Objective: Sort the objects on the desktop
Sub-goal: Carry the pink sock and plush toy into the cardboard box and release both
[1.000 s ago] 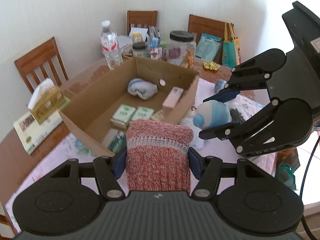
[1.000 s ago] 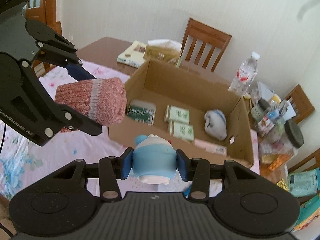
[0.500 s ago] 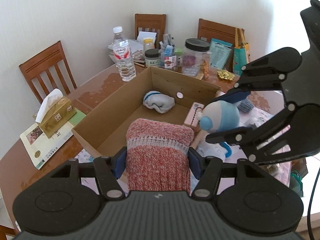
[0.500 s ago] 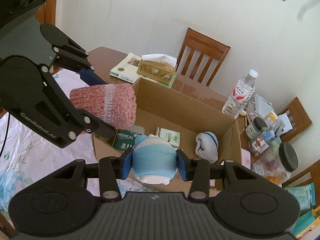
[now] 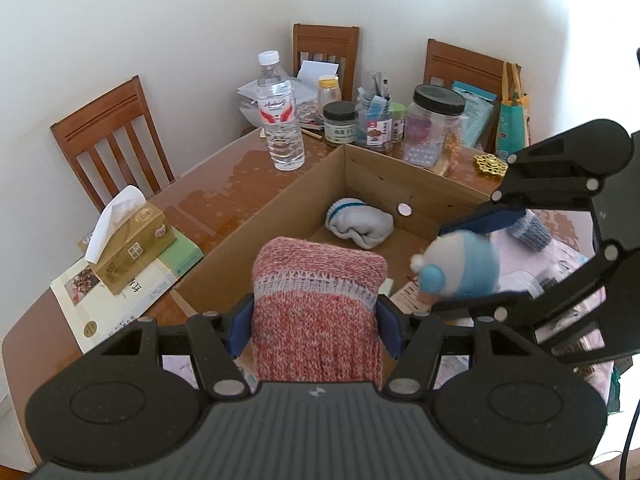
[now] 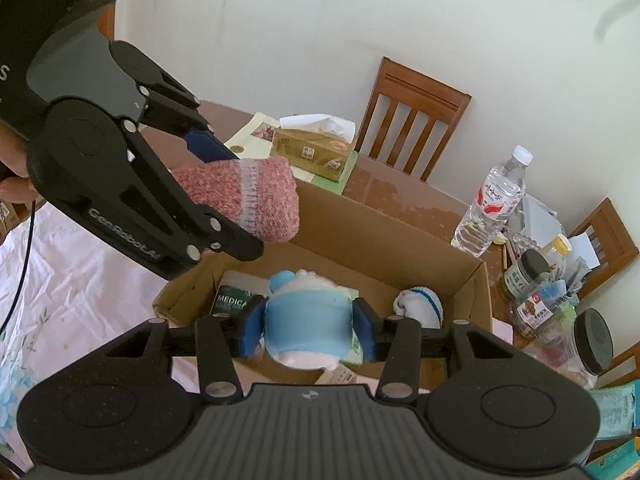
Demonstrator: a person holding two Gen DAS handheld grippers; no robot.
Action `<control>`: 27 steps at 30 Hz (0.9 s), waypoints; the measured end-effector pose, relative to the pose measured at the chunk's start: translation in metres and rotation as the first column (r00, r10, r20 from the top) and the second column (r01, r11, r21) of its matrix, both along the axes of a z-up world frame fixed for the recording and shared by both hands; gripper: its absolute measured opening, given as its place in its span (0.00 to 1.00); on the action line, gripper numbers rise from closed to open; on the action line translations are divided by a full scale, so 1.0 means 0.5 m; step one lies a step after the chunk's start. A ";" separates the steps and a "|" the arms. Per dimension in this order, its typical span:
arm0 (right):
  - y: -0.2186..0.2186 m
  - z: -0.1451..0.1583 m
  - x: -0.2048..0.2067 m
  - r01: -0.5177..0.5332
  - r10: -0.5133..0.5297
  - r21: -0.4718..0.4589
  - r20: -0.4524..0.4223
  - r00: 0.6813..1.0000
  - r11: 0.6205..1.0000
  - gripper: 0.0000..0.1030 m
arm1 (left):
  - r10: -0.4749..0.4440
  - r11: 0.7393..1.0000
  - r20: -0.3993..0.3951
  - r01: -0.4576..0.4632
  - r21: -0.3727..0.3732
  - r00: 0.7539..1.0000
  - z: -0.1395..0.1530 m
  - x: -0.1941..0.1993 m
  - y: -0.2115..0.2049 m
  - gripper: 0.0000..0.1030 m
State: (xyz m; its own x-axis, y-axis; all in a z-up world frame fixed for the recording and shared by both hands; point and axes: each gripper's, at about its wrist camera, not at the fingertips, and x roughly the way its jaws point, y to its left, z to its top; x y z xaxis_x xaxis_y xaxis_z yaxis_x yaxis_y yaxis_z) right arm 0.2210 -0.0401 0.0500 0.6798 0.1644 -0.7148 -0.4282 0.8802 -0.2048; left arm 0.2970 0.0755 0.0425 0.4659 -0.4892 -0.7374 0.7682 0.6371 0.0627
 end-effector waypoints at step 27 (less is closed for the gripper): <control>-0.033 -0.023 -0.007 0.057 -0.056 0.018 -0.029 0.998 0.998 0.87 | 0.054 0.998 -0.016 -0.053 0.032 0.998 -0.056 0.075 -0.020 0.87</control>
State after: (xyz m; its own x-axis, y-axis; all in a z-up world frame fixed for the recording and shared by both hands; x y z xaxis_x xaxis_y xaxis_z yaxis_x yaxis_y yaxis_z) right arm 0.2174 -0.0564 0.0384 0.6677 0.1400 -0.7311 -0.3833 0.9066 -0.1764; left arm 0.3343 0.0653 0.0144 0.4785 -0.4398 -0.7600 0.7341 0.6753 0.0714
